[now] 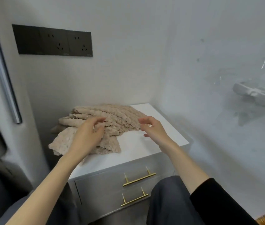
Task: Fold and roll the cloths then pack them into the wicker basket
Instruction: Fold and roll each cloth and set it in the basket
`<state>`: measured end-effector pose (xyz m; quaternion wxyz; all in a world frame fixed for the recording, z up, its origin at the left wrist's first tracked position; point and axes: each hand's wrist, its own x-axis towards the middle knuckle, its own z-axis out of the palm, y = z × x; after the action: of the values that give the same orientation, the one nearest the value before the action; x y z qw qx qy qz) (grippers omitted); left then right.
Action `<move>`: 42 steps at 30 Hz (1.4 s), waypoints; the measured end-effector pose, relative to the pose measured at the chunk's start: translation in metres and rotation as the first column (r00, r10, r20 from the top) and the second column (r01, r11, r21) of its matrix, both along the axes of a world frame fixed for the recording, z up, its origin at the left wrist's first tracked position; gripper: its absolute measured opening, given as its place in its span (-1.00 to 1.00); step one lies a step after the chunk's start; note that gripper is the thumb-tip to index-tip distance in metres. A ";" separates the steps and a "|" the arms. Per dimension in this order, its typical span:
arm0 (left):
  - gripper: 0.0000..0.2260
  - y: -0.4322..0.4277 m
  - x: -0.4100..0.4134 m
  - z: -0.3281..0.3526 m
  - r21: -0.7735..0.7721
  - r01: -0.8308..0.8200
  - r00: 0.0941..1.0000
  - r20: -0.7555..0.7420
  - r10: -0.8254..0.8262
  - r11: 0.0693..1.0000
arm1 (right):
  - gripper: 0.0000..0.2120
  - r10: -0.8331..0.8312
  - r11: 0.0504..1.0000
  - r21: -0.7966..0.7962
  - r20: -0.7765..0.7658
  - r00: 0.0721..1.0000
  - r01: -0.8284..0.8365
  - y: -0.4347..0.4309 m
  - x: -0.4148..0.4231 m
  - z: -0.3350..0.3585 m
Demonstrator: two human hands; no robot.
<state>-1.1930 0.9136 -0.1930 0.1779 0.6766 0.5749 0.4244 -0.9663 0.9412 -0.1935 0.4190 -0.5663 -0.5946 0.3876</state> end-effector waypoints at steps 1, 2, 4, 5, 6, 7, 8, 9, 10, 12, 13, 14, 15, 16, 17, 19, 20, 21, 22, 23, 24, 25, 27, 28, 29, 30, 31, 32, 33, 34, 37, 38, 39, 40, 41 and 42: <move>-0.72 0.005 0.000 -0.002 0.021 0.000 0.999 -0.052 0.001 1.000 | -0.76 0.001 1.000 0.000 0.026 1.000 -0.001 0.009 -0.004 -0.006; -0.71 0.010 0.001 -0.004 0.039 0.005 0.995 -0.101 -0.001 0.999 | -0.74 -0.003 1.000 0.006 0.059 0.998 0.003 0.017 -0.006 -0.011; -0.71 0.024 0.002 -0.008 0.068 0.013 0.980 -0.199 0.001 0.998 | -0.72 -0.014 0.999 0.048 0.147 0.989 0.007 0.037 -0.011 -0.024; -0.70 0.030 0.005 -0.009 0.075 0.019 0.970 -0.245 0.000 0.997 | -0.71 -0.024 0.996 0.083 0.207 0.978 0.006 0.043 -0.011 -0.031; -0.69 0.037 0.007 -0.011 0.082 0.027 0.958 -0.285 -0.003 0.996 | -0.70 -0.035 0.993 0.115 0.271 0.962 0.004 0.051 -0.012 -0.037; -0.68 0.043 0.009 -0.013 0.091 0.039 0.946 -0.323 -0.008 0.995 | -0.67 -0.051 0.990 0.140 0.332 0.942 0.005 0.057 -0.011 -0.044; -0.67 0.050 0.012 -0.014 0.100 0.053 0.933 -0.359 -0.013 0.994 | -0.65 -0.075 0.988 0.154 0.381 0.922 0.016 0.063 -0.010 -0.050; -0.66 0.056 0.014 -0.015 0.108 0.066 0.919 -0.393 -0.019 0.992 | -0.64 -0.098 0.986 0.164 0.417 0.904 0.031 0.067 -0.008 -0.056; -0.65 0.064 0.017 -0.017 0.110 0.079 0.904 -0.426 -0.024 0.991 | -0.64 -0.115 0.984 0.172 0.447 0.887 0.042 0.072 -0.006 -0.063; -0.64 0.070 0.022 -0.020 0.108 0.089 0.875 -0.484 -0.026 0.990 | -0.64 -0.149 0.975 0.217 0.492 0.858 0.045 0.076 -0.004 -0.072; -0.63 0.072 0.024 -0.023 0.107 0.086 0.865 -0.502 -0.021 0.991 | -0.67 -0.171 0.966 0.256 0.499 0.849 0.044 0.077 -0.003 -0.076; -0.63 0.074 0.026 -0.026 0.102 0.078 0.857 -0.515 -0.014 0.992 | -0.72 -0.199 0.953 0.300 0.496 0.845 0.048 0.079 -0.003 -0.079; -0.63 0.075 0.027 -0.030 0.094 0.069 0.851 -0.525 -0.010 0.993 | -0.77 -0.228 0.939 0.339 0.482 0.846 0.059 0.081 -0.002 -0.081; -0.62 0.076 0.028 -0.033 0.087 0.061 0.845 -0.534 -0.006 0.994 | -0.81 -0.255 0.926 0.369 0.463 0.849 0.077 0.084 -0.001 -0.082; -0.62 0.076 0.029 -0.036 0.082 0.055 0.837 -0.547 -0.001 0.995 | -0.83 -0.278 0.917 0.387 0.439 0.855 0.100 0.085 0.001 -0.082; -0.60 0.076 0.030 -0.039 0.084 0.043 0.814 -0.580 0.014 0.996 | -0.85 -0.320 0.903 0.398 0.368 0.873 0.163 0.089 0.005 -0.079; -0.60 0.076 0.030 -0.040 0.088 0.039 0.805 -0.593 0.021 0.995 | -0.86 -0.340 0.894 0.400 0.319 0.884 0.200 0.090 0.007 -0.076; -0.60 0.076 0.030 -0.041 0.094 0.036 0.798 -0.602 0.028 0.995 | -0.87 -0.357 0.885 0.403 0.264 0.896 0.234 0.091 0.008 -0.072; -0.60 0.075 0.030 -0.041 0.098 0.033 0.793 -0.608 0.034 0.995 | -0.89 -0.368 0.875 0.406 0.201 0.908 0.265 0.091 0.009 -0.067; -0.60 0.074 0.030 -0.042 0.101 0.030 0.788 -0.614 0.038 0.994 | -0.90 -0.377 0.863 0.409 0.131 0.917 0.297 0.091 0.009 -0.062; -0.60 0.074 0.030 -0.043 0.100 0.028 0.783 -0.621 0.040 0.995 | -0.90 -0.391 0.847 0.412 0.056 0.919 0.335 0.091 0.010 -0.057; -0.60 0.072 0.030 -0.043 0.095 0.026 0.776 -0.629 0.039 0.995 | -0.90 -0.409 0.829 0.412 -0.016 0.912 0.378 0.090 0.012 -0.052; -0.60 0.070 0.030 -0.043 0.086 0.028 0.769 -0.639 0.033 0.996 | -0.90 -0.446 0.795 0.381 -0.162 0.880 0.473 0.087 0.019 -0.044; -0.62 0.070 0.029 -0.042 0.086 0.028 0.773 -0.634 0.033 0.996 | -0.90 -0.453 0.790 0.333 -0.248 0.856 0.515 0.086 0.024 -0.040; -0.64 0.069 0.030 -0.041 0.094 0.027 0.785 -0.619 0.037 0.995 | -0.90 -0.445 0.797 0.267 -0.347 0.825 0.542 0.085 0.028 -0.036; -0.68 0.068 0.030 -0.040 0.109 0.018 0.804 -0.593 0.050 0.994 | -0.89 -0.420 0.816 0.193 -0.451 0.787 0.545 0.083 0.033 -0.032; -0.73 0.066 0.029 -0.038 0.128 0.000 0.827 -0.557 0.072 0.992 | -0.88 -0.389 0.839 0.123 -0.545 0.743 0.529 0.082 0.036 -0.029; -0.80 0.063 0.031 -0.034 0.158 -0.024 0.851 -0.515 0.103 0.987 | -0.88 -0.364 0.857 0.075 -0.612 0.702 0.509 0.079 0.041 -0.026; -0.86 0.062 0.032 -0.032 0.195 -0.052 0.871 -0.472 0.140 0.979 | -0.88 -0.344 0.869 0.045 -0.659 0.668 0.492 0.077 0.045 -0.023; -0.87 0.060 0.033 -0.029 0.232 -0.080 0.886 -0.428 0.176 0.969 | -0.89 -0.330 0.876 0.029 -0.693 0.641 0.482 0.074 0.050 -0.021; -0.87 0.060 0.036 -0.022 0.242 -0.153 0.920 -0.318 0.227 0.958 | -0.95 -0.290 0.892 0.019 -0.744 0.603 0.452 0.069 0.065 -0.021; -0.88 0.062 0.038 -0.022 0.229 -0.157 0.930 -0.293 0.222 0.961 | -0.93 -0.282 0.899 0.017 -0.742 0.608 0.438 0.067 0.070 -0.020; -0.87 0.063 0.040 -0.022 0.209 -0.153 0.939 -0.273 0.208 0.966 | -0.91 -0.280 0.906 0.007 -0.738 0.613 0.422 0.065 0.074 -0.020; -0.83 0.065 0.044 -0.022 0.179 -0.136 0.948 -0.261 0.181 0.974 | -0.94 -0.285 0.911 -0.014 -0.745 0.603 0.413 0.064 0.078 -0.020; -0.77 0.068 0.048 -0.024 0.137 -0.109 0.955 -0.262 0.142 0.985 | -0.92 -0.298 0.911 -0.043 -0.756 0.583 0.410 0.062 0.082 -0.020; -0.69 0.070 0.051 -0.027 0.079 -0.076 0.956 -0.276 0.095 0.994 | -0.87 -0.317 0.911 -0.076 -0.757 0.571 0.406 0.062 0.084 -0.020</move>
<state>-1.1420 0.9839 -0.2195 0.0536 0.7100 0.6081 0.3511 -0.8822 1.0029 -0.2133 0.7272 -0.4391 -0.2568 0.4609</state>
